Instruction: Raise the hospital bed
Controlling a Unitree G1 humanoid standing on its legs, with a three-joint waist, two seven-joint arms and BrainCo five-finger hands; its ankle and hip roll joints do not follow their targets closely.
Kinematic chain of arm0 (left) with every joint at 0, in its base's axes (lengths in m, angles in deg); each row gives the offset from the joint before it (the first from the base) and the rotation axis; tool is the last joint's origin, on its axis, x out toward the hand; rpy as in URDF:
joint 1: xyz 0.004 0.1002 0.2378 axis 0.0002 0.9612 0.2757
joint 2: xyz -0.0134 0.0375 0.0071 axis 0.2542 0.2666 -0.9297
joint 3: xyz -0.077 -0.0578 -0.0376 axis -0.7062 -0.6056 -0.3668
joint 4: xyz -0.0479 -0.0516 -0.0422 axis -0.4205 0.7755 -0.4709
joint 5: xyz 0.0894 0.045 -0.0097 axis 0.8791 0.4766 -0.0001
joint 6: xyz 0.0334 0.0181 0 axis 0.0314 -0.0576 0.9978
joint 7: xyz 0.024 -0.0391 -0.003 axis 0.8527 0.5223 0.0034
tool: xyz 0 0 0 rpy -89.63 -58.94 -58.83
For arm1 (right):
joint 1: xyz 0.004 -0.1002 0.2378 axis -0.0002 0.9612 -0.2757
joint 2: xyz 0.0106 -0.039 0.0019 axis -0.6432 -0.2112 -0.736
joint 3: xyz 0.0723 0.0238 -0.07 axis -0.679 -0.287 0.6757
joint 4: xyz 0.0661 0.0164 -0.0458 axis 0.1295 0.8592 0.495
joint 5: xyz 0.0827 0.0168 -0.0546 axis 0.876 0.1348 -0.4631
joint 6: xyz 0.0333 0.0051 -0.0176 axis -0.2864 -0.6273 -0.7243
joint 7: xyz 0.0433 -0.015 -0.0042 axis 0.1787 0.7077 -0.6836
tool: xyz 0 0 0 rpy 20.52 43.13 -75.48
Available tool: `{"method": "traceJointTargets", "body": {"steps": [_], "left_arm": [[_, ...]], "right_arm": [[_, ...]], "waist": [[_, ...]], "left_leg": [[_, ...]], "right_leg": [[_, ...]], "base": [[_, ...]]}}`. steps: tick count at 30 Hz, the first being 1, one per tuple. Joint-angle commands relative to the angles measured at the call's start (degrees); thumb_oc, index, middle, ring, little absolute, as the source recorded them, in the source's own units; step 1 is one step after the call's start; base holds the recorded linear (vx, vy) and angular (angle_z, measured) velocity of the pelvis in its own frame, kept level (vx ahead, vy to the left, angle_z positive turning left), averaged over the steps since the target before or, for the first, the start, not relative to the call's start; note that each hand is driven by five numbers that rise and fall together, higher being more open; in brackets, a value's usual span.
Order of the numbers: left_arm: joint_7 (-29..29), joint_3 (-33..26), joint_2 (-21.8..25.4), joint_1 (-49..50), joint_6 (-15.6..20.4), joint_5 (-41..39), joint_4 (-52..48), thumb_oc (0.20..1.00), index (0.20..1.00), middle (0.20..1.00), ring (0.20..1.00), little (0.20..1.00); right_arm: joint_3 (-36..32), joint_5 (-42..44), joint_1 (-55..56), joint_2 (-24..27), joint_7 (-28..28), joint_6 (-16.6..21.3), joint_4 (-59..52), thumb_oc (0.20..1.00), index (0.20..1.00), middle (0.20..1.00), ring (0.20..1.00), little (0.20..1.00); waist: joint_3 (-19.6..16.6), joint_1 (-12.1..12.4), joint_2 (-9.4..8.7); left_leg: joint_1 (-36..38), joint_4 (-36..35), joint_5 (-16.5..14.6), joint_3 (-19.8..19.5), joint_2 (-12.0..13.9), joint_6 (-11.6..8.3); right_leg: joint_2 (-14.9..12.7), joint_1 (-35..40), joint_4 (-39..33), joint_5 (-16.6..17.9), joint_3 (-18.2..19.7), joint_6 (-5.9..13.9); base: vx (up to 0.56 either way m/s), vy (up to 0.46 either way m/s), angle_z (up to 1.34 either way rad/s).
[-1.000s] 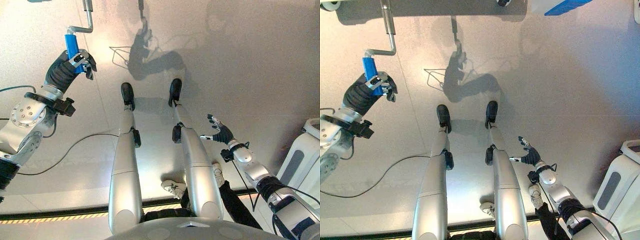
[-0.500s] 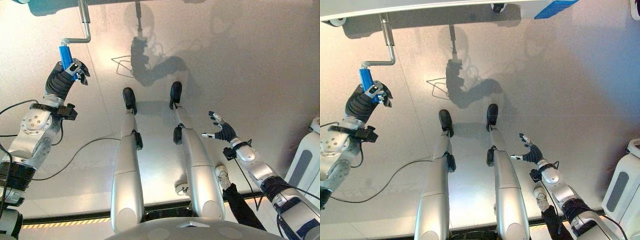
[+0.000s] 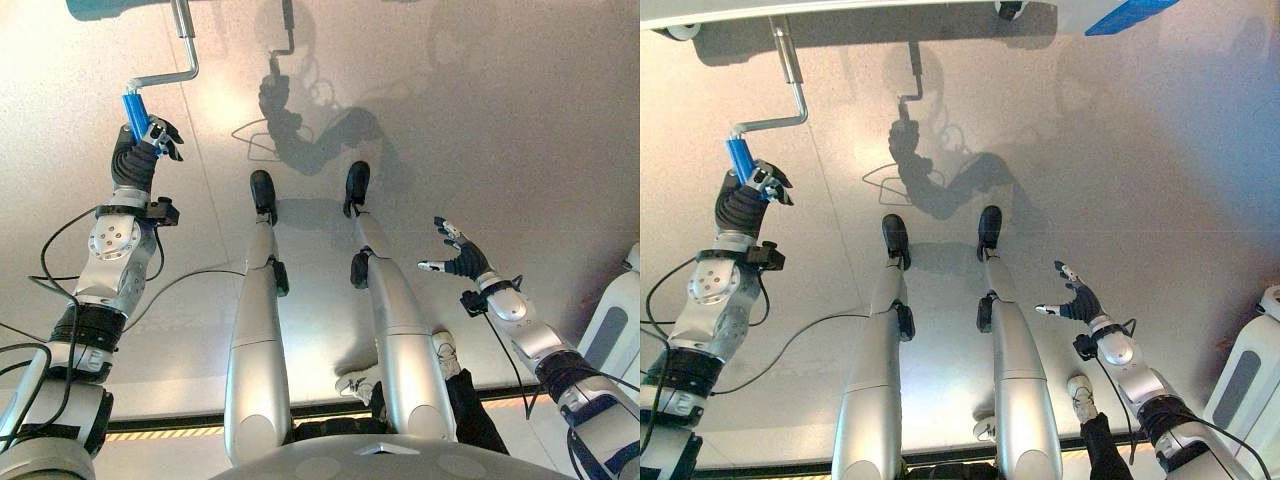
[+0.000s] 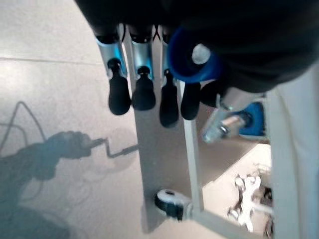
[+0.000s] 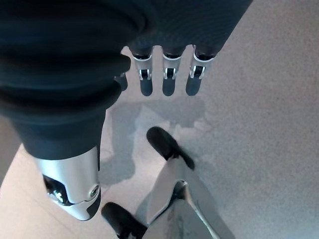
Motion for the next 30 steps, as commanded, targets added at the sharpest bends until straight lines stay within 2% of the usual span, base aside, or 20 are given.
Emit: {"method": "traceJointTargets", "body": {"steps": [1, 10, 16, 24, 30], "left_arm": [[2.94, -0.63, -0.51, 6.73, -1.54, -0.71, 4.43, 0.200, 0.200, 0.200, 0.200, 0.200], [5.25, -0.35, -2.70, 1.12, -3.07, -1.49, 12.35, 0.200, 0.200, 0.200, 0.200, 0.200], [5.91, 1.41, -2.45, -3.85, -3.59, -1.57, 15.59, 0.200, 0.200, 0.200, 0.200, 0.200], [6.20, 5.46, -1.84, -12.77, -6.06, 1.80, 23.80, 0.200, 0.200, 0.200, 0.200, 0.200], [6.66, 9.66, -2.28, -18.52, -6.53, 4.08, 25.30, 0.200, 0.200, 0.200, 0.200, 0.200]], "right_arm": [[0.56, -0.30, 2.86, -0.30, 0.55, 0.35, -2.54, 1.000, 1.000, 1.000, 1.000, 1.000], [1.37, 0.55, 0.94, -0.55, 1.16, -0.10, -3.65, 1.000, 1.000, 1.000, 1.000, 1.000], [2.16, 1.12, -0.80, -0.36, 1.58, -0.28, -4.10, 1.000, 1.000, 1.000, 1.000, 1.000], [3.12, 2.74, -2.39, 0.68, 1.23, -0.17, -5.63, 1.000, 1.000, 1.000, 1.000, 1.000], [4.02, 3.34, -3.51, 0.82, 1.31, -0.36, -5.78, 1.000, 1.000, 1.000, 1.000, 1.000]], "waist": [[-1.22, -0.76, -4.15], [-0.69, -1.83, -5.67], [-0.54, -2.34, -6.59], [-0.51, -3.87, -7.93], [-0.50, -4.60, -8.30]], "left_leg": [[-1.63, 5.36, -6.80, 1.86, -3.83, 3.99], [-3.52, 6.81, -7.69, 1.65, -3.65, 4.38], [-4.95, 8.15, -8.32, 1.46, -3.45, 4.59], [-7.62, 10.24, -9.24, 1.35, -2.88, 4.79], [-9.29, 11.24, -9.57, 1.20, -2.77, 4.92]], "right_leg": [[0.14, 0.52, 0.35, -0.37, 1.43, 6.72], [0.30, -0.54, 0.00, -0.14, 1.90, 6.85], [0.47, -1.47, 0.08, -0.10, 2.11, 6.83], [0.72, -3.72, 1.05, -0.24, 2.27, 6.88], [0.90, -5.57, 1.53, -0.23, 2.58, 6.72]], "base": [[0.02, 0.039, 0.03], [0.01, 0.035, 0.01], [0.01, 0.014, -0.02], [0.00, 0.003, -0.01], [0.01, 0.004, -0.02]]}}
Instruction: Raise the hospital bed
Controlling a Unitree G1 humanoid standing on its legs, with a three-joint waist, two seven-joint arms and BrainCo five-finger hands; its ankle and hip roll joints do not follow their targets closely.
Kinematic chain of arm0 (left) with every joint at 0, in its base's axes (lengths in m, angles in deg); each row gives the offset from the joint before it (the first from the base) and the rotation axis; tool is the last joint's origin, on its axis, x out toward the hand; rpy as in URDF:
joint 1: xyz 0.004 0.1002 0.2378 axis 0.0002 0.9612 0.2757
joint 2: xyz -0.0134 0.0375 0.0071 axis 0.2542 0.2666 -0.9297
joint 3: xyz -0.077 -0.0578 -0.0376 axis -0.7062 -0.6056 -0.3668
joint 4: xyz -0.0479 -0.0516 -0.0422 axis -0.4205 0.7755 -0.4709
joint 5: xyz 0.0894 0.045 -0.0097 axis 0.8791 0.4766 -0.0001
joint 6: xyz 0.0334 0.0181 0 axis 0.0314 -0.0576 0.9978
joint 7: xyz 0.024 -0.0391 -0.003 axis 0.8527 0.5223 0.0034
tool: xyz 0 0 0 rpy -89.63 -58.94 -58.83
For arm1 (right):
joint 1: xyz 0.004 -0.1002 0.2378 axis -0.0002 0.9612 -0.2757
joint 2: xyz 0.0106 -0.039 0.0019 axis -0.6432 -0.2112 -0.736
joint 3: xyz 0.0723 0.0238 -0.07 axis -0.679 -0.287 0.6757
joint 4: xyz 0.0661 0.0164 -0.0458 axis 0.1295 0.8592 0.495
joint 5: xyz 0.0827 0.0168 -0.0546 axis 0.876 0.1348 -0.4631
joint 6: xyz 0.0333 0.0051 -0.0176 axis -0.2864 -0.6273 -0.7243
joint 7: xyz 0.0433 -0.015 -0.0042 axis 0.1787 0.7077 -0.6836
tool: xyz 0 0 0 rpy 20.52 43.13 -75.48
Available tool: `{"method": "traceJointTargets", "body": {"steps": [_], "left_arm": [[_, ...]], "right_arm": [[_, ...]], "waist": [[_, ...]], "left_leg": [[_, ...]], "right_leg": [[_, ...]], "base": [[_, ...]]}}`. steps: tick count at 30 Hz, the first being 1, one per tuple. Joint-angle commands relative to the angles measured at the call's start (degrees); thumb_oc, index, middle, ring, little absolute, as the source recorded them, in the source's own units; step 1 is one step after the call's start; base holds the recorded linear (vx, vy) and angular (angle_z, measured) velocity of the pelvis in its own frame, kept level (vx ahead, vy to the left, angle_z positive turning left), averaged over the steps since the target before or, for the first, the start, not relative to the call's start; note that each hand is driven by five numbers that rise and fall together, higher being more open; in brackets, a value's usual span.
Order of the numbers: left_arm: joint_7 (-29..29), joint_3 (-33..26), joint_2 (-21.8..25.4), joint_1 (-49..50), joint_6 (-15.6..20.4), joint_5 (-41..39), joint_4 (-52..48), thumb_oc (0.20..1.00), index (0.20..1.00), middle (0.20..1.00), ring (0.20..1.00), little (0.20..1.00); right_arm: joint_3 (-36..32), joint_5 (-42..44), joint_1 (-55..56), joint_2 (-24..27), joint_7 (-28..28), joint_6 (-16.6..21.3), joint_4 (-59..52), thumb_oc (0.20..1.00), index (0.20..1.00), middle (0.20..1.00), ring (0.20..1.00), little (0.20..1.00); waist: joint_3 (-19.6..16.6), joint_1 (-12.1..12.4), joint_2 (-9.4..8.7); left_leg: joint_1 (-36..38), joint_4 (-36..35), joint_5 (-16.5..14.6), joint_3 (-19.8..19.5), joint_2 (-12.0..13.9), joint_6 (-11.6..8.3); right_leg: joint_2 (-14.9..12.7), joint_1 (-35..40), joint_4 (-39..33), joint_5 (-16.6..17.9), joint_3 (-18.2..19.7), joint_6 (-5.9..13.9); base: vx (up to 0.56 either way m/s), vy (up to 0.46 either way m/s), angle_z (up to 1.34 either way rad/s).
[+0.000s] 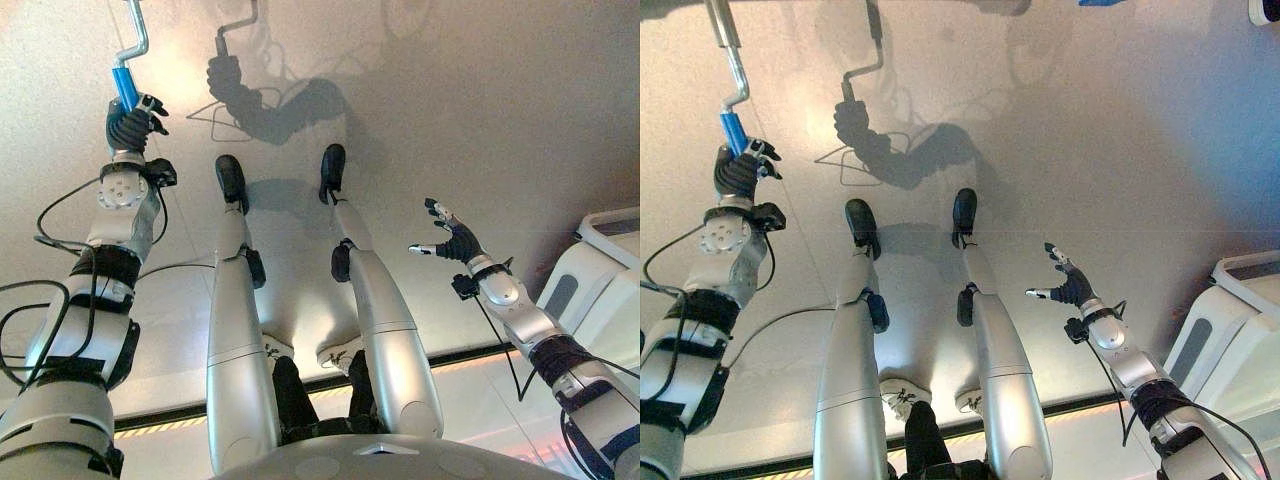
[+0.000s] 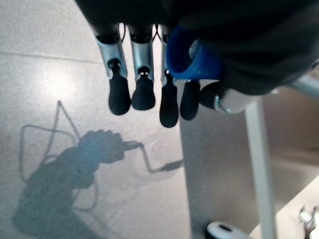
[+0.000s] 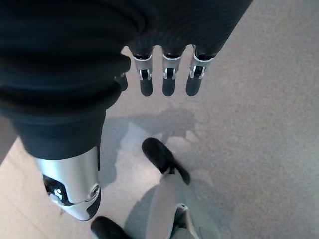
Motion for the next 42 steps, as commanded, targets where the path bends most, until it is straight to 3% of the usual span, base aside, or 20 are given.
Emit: {"method": "traceJointTargets", "body": {"steps": [1, 14, 19, 21, 22, 26, 31, 35, 42], "left_arm": [[1.22, 1.48, -1.22, 2.88, -1.91, 1.48, 1.85, 0.200, 0.200, 0.200, 0.200, 0.200], [0.16, 9.14, -4.02, -5.19, -1.82, 5.44, 2.56, 0.200, 0.200, 0.200, 0.200, 0.200], [0.03, 12.72, -4.95, -7.03, -0.48, 6.25, -3.47, 0.200, 0.200, 0.200, 0.200, 0.200], [-0.95, 15.47, -3.76, -5.56, 0.94, 5.35, -12.76, 0.200, 0.200, 0.200, 0.200, 0.200], [-0.94, 15.47, -3.75, -5.56, 0.94, 5.35, -12.77, 0.200, 0.200, 0.200, 0.200, 0.200], [-4.07, 17.75, 1.05, -0.15, 2.27, 2.55, -28.52, 0.200, 0.200, 0.200, 0.200, 0.200], [-7.96, 15.90, 8.82, 7.44, 3.47, -1.54, -43.28, 0.200, 0.200, 0.200, 0.200, 0.200], [-11.12, 11.31, 15.47, 16.37, 4.24, -5.32, -53.73, 0.200, 0.200, 0.200, 0.200, 0.200], [-14.79, -0.35, 22.43, 34.66, 4.92, -10.04, -64.11, 0.200, 0.200, 0.200, 0.200, 0.200]], "right_arm": [[1.30, 1.56, 0.92, 0.70, 0.22, -0.11, -2.38, 1.000, 1.000, 1.000, 1.000, 1.000], [5.10, 2.28, -1.76, -0.12, -0.51, -0.23, -0.49, 1.000, 1.000, 1.000, 1.000, 1.000], [6.01, 2.04, -2.03, -0.53, -0.77, -0.23, 0.52, 1.000, 1.000, 1.000, 1.000, 1.000], [5.52, 1.67, -0.75, 0.25, -0.96, -0.15, -0.37, 1.000, 1.000, 1.000, 1.000, 1.000], [5.53, 1.66, -0.75, 0.25, -0.96, -0.15, -0.37, 1.000, 1.000, 1.000, 1.000, 1.000], [4.10, 0.76, 1.07, 0.30, -1.10, -0.41, 1.02, 1.000, 1.000, 1.000, 1.000, 1.000], [2.53, -0.14, 3.44, 0.30, -1.65, -0.48, 2.07, 1.000, 1.000, 1.000, 1.000, 1.000], [1.30, -0.31, 5.03, -0.40, -2.21, -0.33, 2.24, 1.000, 1.000, 1.000, 1.000, 1.000], [-0.33, -0.79, 7.44, -1.00, -2.73, 0.28, 2.74, 1.000, 1.000, 1.000, 1.000, 1.000]], "waist": [[-0.29, 0.30, -3.09], [-0.29, -1.06, -3.21], [-0.30, -1.19, -2.57], [-0.30, -0.87, -1.59], [-0.30, -0.87, -1.59], [-0.29, 0.40, 0.45], [-0.29, 1.69, 1.81], [-0.31, 2.84, 2.63], [-0.33, 4.63, 3.67]], "left_leg": [[2.38, 0.46, -4.82, 2.54, -3.72, 4.14], [1.36, 2.60, -5.67, 3.11, -3.35, 4.41], [1.70, 2.79, -5.65, 3.44, -3.29, 4.31], [2.50, 1.93, -5.19, 3.54, -3.45, 4.16], [2.50, 1.92, -5.19, 3.54, -3.45, 4.16], [4.32, -0.34, -4.04, 3.70, -4.00, 3.78], [6.83, -3.21, -2.80, 3.71, -4.68, 3.30], [8.08, -3.86, -2.45, 3.54, -5.00, 3.10], [9.89, -5.71, -1.48, 3.47, -5.33, 2.94]], "right_leg": [[-0.23, -0.44, 3.09, -1.95, 2.83, 7.10], [0.33, -2.25, 5.15, -2.02, 3.31, 6.99], [0.29, -2.15, 5.62, -2.01, 3.39, 6.75], [0.17, -1.75, 5.67, -2.11, 3.32, 6.69], [0.17, -1.75, 5.67, -2.11, 3.33, 6.69], [-0.28, -0.55, 5.43, -2.26, 3.14, 6.64], [-0.62, 1.49, 4.22, -2.32, 2.52, 6.64], [-0.46, 2.45, 4.37, -2.45, 2.44, 6.58], [-1.01, 4.03, 3.95, -2.43, 2.03, 6.84]], "base": [[0.00, 0.000, 0.00], [0.00, -0.013, -0.02], [-0.01, -0.031, -0.01], [-0.02, -0.048, -0.02], [-0.02, -0.052, 0.00], [-0.02, -0.053, 0.02], [-0.01, -0.052, 0.04], [-0.01, -0.026, 0.02], [0.00, -0.007, 0.01]]}}
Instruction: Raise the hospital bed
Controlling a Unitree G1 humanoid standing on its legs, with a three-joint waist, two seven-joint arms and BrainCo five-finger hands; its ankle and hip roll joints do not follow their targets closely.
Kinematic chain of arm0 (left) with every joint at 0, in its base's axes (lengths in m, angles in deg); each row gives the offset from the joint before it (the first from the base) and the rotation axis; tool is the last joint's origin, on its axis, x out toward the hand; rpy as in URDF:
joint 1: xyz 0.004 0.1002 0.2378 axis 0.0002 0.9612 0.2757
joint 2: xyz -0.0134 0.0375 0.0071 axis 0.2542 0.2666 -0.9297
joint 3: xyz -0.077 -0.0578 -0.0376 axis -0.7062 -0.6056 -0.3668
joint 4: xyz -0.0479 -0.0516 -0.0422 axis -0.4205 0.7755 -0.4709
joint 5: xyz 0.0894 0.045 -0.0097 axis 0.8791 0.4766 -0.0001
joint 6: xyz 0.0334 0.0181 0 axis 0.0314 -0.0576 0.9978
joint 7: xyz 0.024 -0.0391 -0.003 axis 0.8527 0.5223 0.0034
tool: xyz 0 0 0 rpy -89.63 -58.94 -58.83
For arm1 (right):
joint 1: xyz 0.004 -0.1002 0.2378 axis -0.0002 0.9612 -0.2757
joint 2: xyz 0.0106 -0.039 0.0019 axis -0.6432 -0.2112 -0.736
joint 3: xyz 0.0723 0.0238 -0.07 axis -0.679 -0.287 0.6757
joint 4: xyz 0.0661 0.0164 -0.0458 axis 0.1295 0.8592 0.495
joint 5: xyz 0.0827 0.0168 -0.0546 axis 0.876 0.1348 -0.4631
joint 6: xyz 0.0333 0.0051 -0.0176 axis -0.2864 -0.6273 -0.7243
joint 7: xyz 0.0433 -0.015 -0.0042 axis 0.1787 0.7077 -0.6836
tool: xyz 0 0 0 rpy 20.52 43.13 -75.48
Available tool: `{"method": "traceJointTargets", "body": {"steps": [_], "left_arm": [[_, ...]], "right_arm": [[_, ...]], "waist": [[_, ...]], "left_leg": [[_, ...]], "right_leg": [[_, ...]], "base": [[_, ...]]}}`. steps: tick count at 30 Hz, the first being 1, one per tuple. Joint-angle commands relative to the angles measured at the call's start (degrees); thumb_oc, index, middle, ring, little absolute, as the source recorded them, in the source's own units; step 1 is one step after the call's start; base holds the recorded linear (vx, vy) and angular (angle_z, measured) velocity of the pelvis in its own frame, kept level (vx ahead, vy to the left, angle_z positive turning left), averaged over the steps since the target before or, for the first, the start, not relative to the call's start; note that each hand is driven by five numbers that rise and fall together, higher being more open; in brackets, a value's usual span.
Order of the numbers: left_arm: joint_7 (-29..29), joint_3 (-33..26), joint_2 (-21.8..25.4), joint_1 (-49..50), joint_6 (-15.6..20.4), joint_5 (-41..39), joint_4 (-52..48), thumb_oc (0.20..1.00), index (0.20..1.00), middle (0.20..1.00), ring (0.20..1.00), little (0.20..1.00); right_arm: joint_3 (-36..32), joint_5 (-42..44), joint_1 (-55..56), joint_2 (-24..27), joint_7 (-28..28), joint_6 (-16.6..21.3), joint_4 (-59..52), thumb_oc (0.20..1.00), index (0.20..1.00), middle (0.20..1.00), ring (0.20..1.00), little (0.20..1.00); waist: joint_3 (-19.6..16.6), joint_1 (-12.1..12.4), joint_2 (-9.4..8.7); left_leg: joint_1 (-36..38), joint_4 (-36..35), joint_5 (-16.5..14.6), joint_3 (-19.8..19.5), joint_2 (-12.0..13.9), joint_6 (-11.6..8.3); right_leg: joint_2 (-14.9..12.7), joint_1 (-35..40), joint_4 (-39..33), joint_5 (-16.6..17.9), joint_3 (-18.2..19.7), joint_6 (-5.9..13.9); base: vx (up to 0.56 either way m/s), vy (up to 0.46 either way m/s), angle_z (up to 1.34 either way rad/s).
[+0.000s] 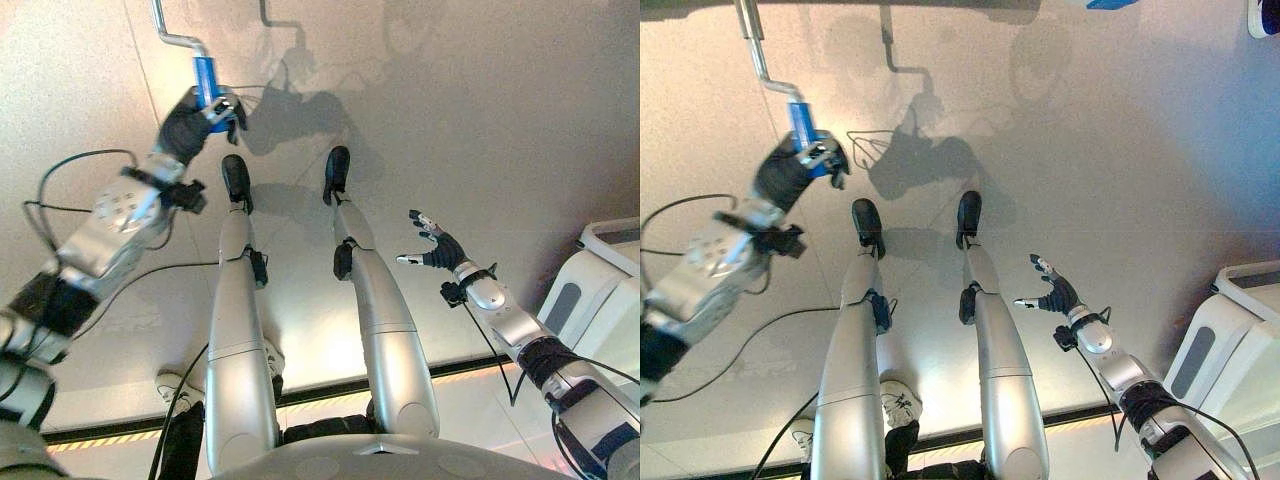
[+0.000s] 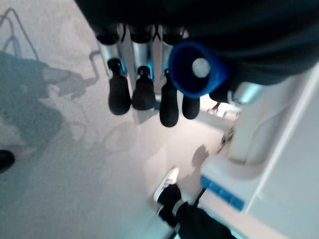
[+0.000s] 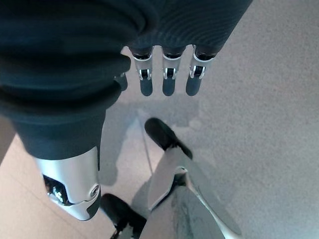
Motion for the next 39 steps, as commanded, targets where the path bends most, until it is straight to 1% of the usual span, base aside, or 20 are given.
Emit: {"method": "traceJointTargets", "body": {"steps": [1, 6, 9, 11, 12, 16, 17, 18, 20, 23, 24, 25, 27, 28, 29, 30, 33, 37, 39], "left_arm": [[-5.08, -3.02, 0.27, 11.18, 5.60, 2.00, -12.87, 0.200, 0.200, 0.200, 0.200, 0.200], [-5.75, -11.28, 1.93, 21.75, 5.97, 2.00, -14.83, 0.200, 0.200, 0.200, 0.200, 0.200], [-5.83, -14.61, 1.97, 26.20, 6.15, 2.23, -14.93, 0.200, 0.200, 0.200, 0.200, 0.200], [-5.89, -15.57, 1.42, 27.67, 6.13, 1.58, -14.42, 0.200, 0.200, 0.200, 0.200, 0.200], [-5.09, -16.89, 0.16, 29.30, 6.31, 2.54, -12.53, 0.200, 0.200, 0.200, 0.200, 0.200], [-4.18, -16.94, -1.49, 29.32, 6.49, 3.13, -9.29, 0.200, 0.200, 0.200, 0.200, 0.200], [-3.41, -16.87, -2.72, 29.01, 6.50, 3.85, -5.85, 0.200, 0.200, 0.200, 0.200, 0.200], [-2.68, -16.24, -3.80, 27.85, 6.41, 3.71, -3.72, 0.200, 0.200, 0.200, 0.200, 0.200], [-1.78, -16.05, -3.95, 26.42, 6.27, 5.31, -2.01, 0.200, 0.200, 0.200, 0.200, 0.200], [0.06, -13.97, -7.65, 22.26, 5.59, 6.01, 6.42, 0.200, 0.200, 0.200, 0.200, 0.200], [0.67, -13.59, -8.65, 21.08, 5.51, 5.99, 7.50, 0.200, 0.200, 0.200, 0.200, 0.200], [1.36, -12.11, -10.63, 18.72, 4.86, 5.61, 11.61, 0.200, 0.200, 0.200, 0.200, 0.200], [2.70, -11.22, -13.10, 14.80, 4.20, 6.97, 16.53, 0.200, 0.200, 0.200, 0.200, 0.200], [3.09, -10.30, -14.23, 12.81, 3.85, 6.97, 19.26, 0.200, 0.200, 0.200, 0.200, 0.200], [3.09, -10.28, -14.23, 12.78, 3.86, 6.97, 19.27, 0.200, 0.200, 0.200, 0.200, 0.200], [4.74, -9.35, -16.95, 8.03, 3.25, 7.96, 24.65, 0.200, 0.200, 0.200, 0.200, 0.200], [6.30, -8.25, -20.64, 1.98, 2.45, 7.20, 31.97, 0.200, 0.200, 0.200, 0.200, 0.200], [7.92, -7.55, -22.56, -3.44, 1.27, 7.09, 37.96, 0.200, 0.200, 0.200, 0.200, 0.200], [8.21, -7.51, -22.79, -4.58, 1.09, 6.77, 38.96, 0.200, 0.200, 0.200, 0.200, 0.200]], "right_arm": [[-0.96, -1.41, 5.99, 1.59, -0.55, 0.66, -0.21, 1.000, 1.000, 1.000, 1.000, 1.000], [-2.18, -1.74, 7.74, 1.67, -0.71, 1.18, 0.32, 1.000, 1.000, 1.000, 1.000, 1.000], [-2.51, -2.16, 8.74, 2.07, -0.84, 1.51, 0.27, 1.000, 1.000, 1.000, 1.000, 1.000], [-2.48, -2.15, 8.85, 2.05, -0.89, 1.55, 0.30, 1.000, 1.000, 1.000, 1.000, 1.000], [-2.57, -2.36, 9.22, 2.06, -0.80, 1.66, 0.16, 1.000, 1.000, 1.000, 1.000, 1.000], [-2.40, -2.39, 9.12, 2.16, -0.72, 1.77, -0.37, 1.000, 1.000, 1.000, 1.000, 1.000], [-2.49, -2.40, 9.11, 2.31, -0.68, 1.87, -1.00, 1.000, 1.000, 1.000, 1.000, 1.000], [-2.50, -2.19, 9.07, 2.52, -0.71, 1.87, -1.86, 1.000, 1.000, 1.000, 1.000, 1.000], [-2.68, -2.24, 9.11, 2.81, -0.63, 1.95, -2.42, 1.000, 1.000, 1.000, 1.000, 1.000], [-2.43, -2.55, 8.64, 3.38, -0.56, 1.86, -3.68, 1.000, 1.000, 1.000, 1.000, 1.000], [-2.63, -2.55, 8.70, 3.58, -0.55, 1.79, -4.09, 1.000, 1.000, 1.000, 1.000, 1.000], [-2.56, -2.51, 8.49, 3.61, -0.54, 1.70, -4.04, 1.000, 1.000, 1.000, 1.000, 1.000], [-2.67, -2.56, 7.92, 3.85, -0.24, 1.45, -4.49, 1.000, 1.000, 1.000, 1.000, 1.000], [-2.64, -2.48, 7.59, 3.78, -0.19, 1.27, -4.38, 1.000, 1.000, 1.000, 1.000, 1.000], [-2.66, -2.48, 7.60, 3.79, -0.19, 1.27, -4.38, 1.000, 1.000, 1.000, 1.000, 1.000], [-2.21, -2.61, 6.60, 3.76, 0.05, 0.83, -4.39, 1.000, 1.000, 1.000, 1.000, 1.000], [-1.70, -2.67, 5.47, 3.92, 0.46, 0.43, -4.72, 1.000, 1.000, 1.000, 1.000, 1.000], [-1.41, -2.59, 4.51, 4.46, 0.76, -0.02, -5.96, 1.000, 1.000, 1.000, 1.000, 1.000], [-1.47, -2.42, 4.37, 4.58, 0.79, -0.11, -6.09, 1.000, 1.000, 1.000, 1.000, 1.000]], "waist": [[-0.78, 0.68, 4.13], [-1.11, 2.03, 4.83], [-1.27, 2.65, 5.13], [-1.26, 2.87, 5.19], [-1.21, 3.47, 5.30], [-1.23, 3.60, 5.18], [-1.14, 3.67, 4.95], [-1.10, 3.62, 4.79], [-0.95, 3.46, 4.54], [-0.79, 2.81, 3.62], [-0.78, 2.74, 3.52], [-0.78, 2.43, 3.27], [-0.85, 1.80, 2.73], [-0.80, 1.63, 2.58], [-0.80, 1.64, 2.59], [-0.83, 1.01, 1.97], [-0.78, 0.23, 1.02], [-0.77, -0.72, 0.02], [-0.77, -0.83, -0.06]], "left_leg": [[3.27, -0.79, -4.38, 1.34, -3.47, 2.30], [3.58, -0.93, -4.33, 1.17, -3.62, 2.44], [4.06, -1.55, -4.05, 0.95, -3.68, 2.51], [4.30, -1.89, -3.95, 0.93, -3.75, 2.52], [4.44, -1.87, -3.83, 0.77, -3.83, 2.51], [4.43, -1.61, -3.93, 0.69, -3.79, 2.59], [4.33, -1.44, -3.96, 0.62, -3.82, 2.65], [4.37, -1.62, -3.92, 0.61, -3.78, 2.64], [4.31, -1.67, -3.91, 0.64, -3.72, 2.65], [4.28, -1.48, -4.05, 0.74, -3.70, 2.71], [4.18, -1.36, -4.12, 0.81, -3.65, 2.75], [4.03, -1.13, -4.22, 0.81, -3.62, 2.81], [3.79, -0.67, -4.44, 0.91, -3.44, 2.80], [3.68, -0.46, -4.54, 0.93, -3.39, 2.80], [3.68, -0.46, -4.54, 0.93, -3.39, 2.80], [3.35, -0.16, -4.74, 0.93, -3.13, 2.81], [2.78, 0.34, -5.04, 0.98, -2.89, 2.84], [1.77, 1.68, -5.67, 0.93, -2.61, 2.93], [1.49, 2.07, -5.85, 1.01, -2.54, 2.97]], "right_leg": [[1.03, 2.54, 0.47, -1.48, -0.05, 6.03], [0.65, 2.81, 0.73, -1.62, -0.57, 6.21], [0.28, 3.23, 0.70, -1.71, -0.88, 6.33], [0.19, 3.45, 0.61, -1.72, -0.98, 6.38], [-0.02, 3.77, 0.62, -1.93, -1.22, 6.32], [-0.11, 3.93, 0.58, -2.02, -1.36, 6.25], [-0.18, 3.98, 0.60, -2.02, -1.42, 6.23], [-0.17, 4.03, 0.41, -2.00, -1.39, 6.22], [-0.17, 4.10, 0.08, -1.94, -1.37, 6.23], [0.00, 4.11, -0.15, -1.81, -1.23, 6.20], [0.01, 4.04, -0.15, -1.82, -1.21, 6.15], [0.13, 3.92, -0.01, -1.86, -1.16, 6.09], [0.24, 3.61, 0.21, -1.95, -0.94, 6.04], [0.29, 3.54, 0.25, -1.96, -0.90, 6.02], [0.30, 3.54, 0.25, -1.95, -0.90, 6.02], [0.34, 3.31, 0.15, -1.91, -0.72, 5.98], [0.59, 2.95, 0.23, -1.93, -0.46, 5.94], [0.97, 2.32, 0.52, -1.96, -0.09, 5.87], [1.01, 2.11, 0.64, -1.99, -0.06, 5.84]], "base": [[0.00, -0.015, 0.05], [0.00, -0.002, 0.03], [0.00, 0.000, 0.00], [0.00, 0.000, 0.00], [0.00, 0.000, 0.00], [0.00, 0.000, 0.00], [0.00, 0.000, 0.00], [0.00, 0.000, 0.00], [0.00, 0.000, 0.00], [0.00, 0.022, 0.00], [0.00, 0.000, 0.00], [0.01, 0.036, 0.01], [0.01, 0.043, 0.00], [0.00, 0.000, 0.00], [0.01, 0.037, 0.03], [0.01, 0.030, 0.03], [0.01, 0.022, 0.02], [0.01, 0.013, 0.02], [0.00, 0.000, 0.00]]}}
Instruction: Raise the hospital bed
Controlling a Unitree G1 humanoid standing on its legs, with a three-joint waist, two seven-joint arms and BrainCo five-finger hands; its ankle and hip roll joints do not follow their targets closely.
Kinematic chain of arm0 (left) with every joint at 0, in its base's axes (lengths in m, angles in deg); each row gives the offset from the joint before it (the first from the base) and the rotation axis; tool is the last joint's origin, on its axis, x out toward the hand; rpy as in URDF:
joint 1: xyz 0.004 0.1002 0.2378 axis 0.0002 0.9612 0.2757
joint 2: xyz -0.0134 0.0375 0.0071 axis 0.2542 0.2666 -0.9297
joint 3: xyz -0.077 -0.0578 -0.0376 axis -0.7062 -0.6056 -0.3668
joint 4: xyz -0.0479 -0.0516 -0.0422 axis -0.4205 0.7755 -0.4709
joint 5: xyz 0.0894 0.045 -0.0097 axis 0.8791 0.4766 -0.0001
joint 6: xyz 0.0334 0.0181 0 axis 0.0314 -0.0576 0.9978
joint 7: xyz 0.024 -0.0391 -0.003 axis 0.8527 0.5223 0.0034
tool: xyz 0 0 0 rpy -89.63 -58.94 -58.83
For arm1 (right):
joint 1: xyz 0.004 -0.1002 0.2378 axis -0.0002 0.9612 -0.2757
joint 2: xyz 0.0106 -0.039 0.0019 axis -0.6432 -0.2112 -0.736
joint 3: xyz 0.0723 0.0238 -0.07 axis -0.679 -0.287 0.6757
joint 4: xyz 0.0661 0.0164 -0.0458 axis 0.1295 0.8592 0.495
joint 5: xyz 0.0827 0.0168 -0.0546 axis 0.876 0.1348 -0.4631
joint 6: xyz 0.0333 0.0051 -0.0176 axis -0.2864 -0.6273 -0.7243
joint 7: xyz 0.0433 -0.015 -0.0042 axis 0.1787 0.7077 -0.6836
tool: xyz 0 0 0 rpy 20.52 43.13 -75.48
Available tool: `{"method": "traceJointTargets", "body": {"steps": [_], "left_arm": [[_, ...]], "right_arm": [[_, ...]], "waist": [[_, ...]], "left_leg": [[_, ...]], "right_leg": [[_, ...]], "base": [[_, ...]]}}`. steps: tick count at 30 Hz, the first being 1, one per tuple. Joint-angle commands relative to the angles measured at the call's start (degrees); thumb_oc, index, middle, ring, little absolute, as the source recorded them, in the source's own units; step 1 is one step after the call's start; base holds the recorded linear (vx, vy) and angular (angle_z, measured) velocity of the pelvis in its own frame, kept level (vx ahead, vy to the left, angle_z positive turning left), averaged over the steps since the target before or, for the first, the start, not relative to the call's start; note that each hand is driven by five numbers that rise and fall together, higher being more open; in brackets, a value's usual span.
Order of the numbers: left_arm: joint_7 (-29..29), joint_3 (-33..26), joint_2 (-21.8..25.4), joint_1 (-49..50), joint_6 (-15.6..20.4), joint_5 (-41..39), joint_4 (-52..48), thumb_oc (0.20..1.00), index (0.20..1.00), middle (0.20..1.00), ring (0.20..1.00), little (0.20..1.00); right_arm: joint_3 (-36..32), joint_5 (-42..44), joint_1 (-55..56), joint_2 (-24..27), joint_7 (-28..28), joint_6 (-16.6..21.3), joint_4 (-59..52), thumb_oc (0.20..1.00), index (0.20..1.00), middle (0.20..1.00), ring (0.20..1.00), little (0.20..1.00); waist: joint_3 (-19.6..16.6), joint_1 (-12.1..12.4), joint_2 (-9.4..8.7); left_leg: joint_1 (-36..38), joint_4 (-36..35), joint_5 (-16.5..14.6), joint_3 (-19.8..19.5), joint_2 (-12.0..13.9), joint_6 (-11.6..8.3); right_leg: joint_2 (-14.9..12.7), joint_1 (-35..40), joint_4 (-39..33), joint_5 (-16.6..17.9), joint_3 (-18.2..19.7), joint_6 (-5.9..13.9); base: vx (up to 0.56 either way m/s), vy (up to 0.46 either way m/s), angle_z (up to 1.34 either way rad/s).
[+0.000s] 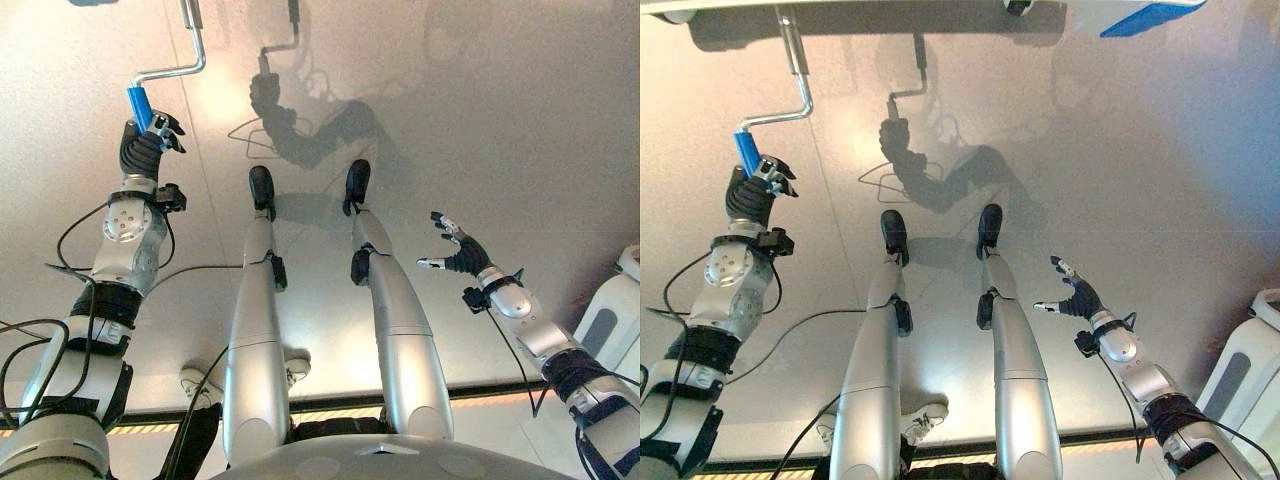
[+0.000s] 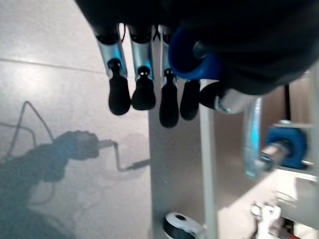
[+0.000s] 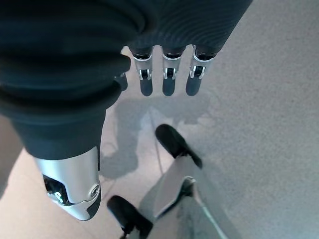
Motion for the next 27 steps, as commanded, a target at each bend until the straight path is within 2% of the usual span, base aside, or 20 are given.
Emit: {"method": "traceJointTargets", "body": {"steps": [1, 5, 9, 21, 23, 27], "left_arm": [[2.90, -0.31, -0.13, 4.18, -2.26, -0.57, 4.18, 0.200, 0.200, 0.200, 0.200, 0.200], [3.38, 0.32, -0.64, 0.33, -2.91, -0.66, 8.88, 0.200, 0.200, 0.200, 0.200, 0.200], [2.24, 3.61, -0.65, -4.09, -4.51, 1.91, 13.67, 0.200, 0.200, 0.200, 0.200, 0.200], [1.80, 13.12, -3.26, -16.00, -5.21, 7.88, 17.87, 0.200, 0.200, 0.200, 0.200, 0.200], [1.80, 13.15, -3.26, -16.05, -5.21, 7.88, 17.90, 0.200, 0.200, 0.200, 0.200, 0.200], [1.84, 16.85, -4.24, -19.32, -4.32, 9.54, 15.28, 0.200, 0.200, 0.200, 0.200, 0.200]], "right_arm": [[1.56, -0.09, 1.39, -0.28, 0.39, -0.27, -1.99, 1.000, 1.000, 1.000, 1.000, 1.000], [2.05, 0.64, 0.53, -0.03, 0.36, -0.40, -2.20, 1.000, 1.000, 1.000, 1.000, 1.000], [3.12, 2.03, -0.22, 0.14, -0.01, -0.40, -2.40, 1.000, 1.000, 1.000, 1.000, 1.000], [7.05, 4.04, -4.42, -0.31, -0.54, -0.54, -0.80, 1.000, 1.000, 1.000, 1.000, 1.000], [7.03, 4.04, -4.43, -0.33, -0.54, -0.54, -0.78, 1.000, 1.000, 1.000, 1.000, 1.000], [8.12, 4.16, -5.10, -0.71, -0.44, -0.53, -0.34, 1.000, 1.000, 1.000, 1.000, 1.000]], "waist": [[-0.62, -0.78, -5.38], [-0.61, -1.36, -5.84], [-0.59, -2.10, -6.30], [-0.59, -4.34, -7.35], [-0.59, -4.31, -7.36], [-0.60, -4.90, -7.43]], "left_leg": [[-0.94, 4.22, -5.79, 2.45, -3.02, 3.95], [-1.67, 4.94, -6.19, 2.33, -2.77, 3.99], [-3.21, 6.68, -6.95, 2.40, -2.46, 4.14], [-6.48, 10.29, -8.56, 2.71, -1.86, 4.52], [-6.52, 10.33, -8.58, 2.71, -1.85, 4.52], [-7.07, 10.82, -8.70, 2.87, -1.80, 4.57]], "right_leg": [[0.69, -0.22, 0.00, 0.35, 1.91, 6.77], [0.79, -0.90, 0.34, 0.24, 2.02, 6.75], [1.05, -2.42, 1.64, 0.02, 2.37, 6.61], [1.95, -5.65, 3.11, 0.28, 3.16, 6.41], [1.96, -5.68, 3.13, 0.27, 3.16, 6.41], [2.03, -6.23, 3.32, 0.51, 3.29, 6.43]], "base": [[0.00, 0.000, 0.00], [0.00, 0.000, 0.00], [0.00, 0.000, 0.00], [0.00, 0.007, -0.04], [0.00, -0.008, -0.05], [0.00, -0.008, -0.03]]}}
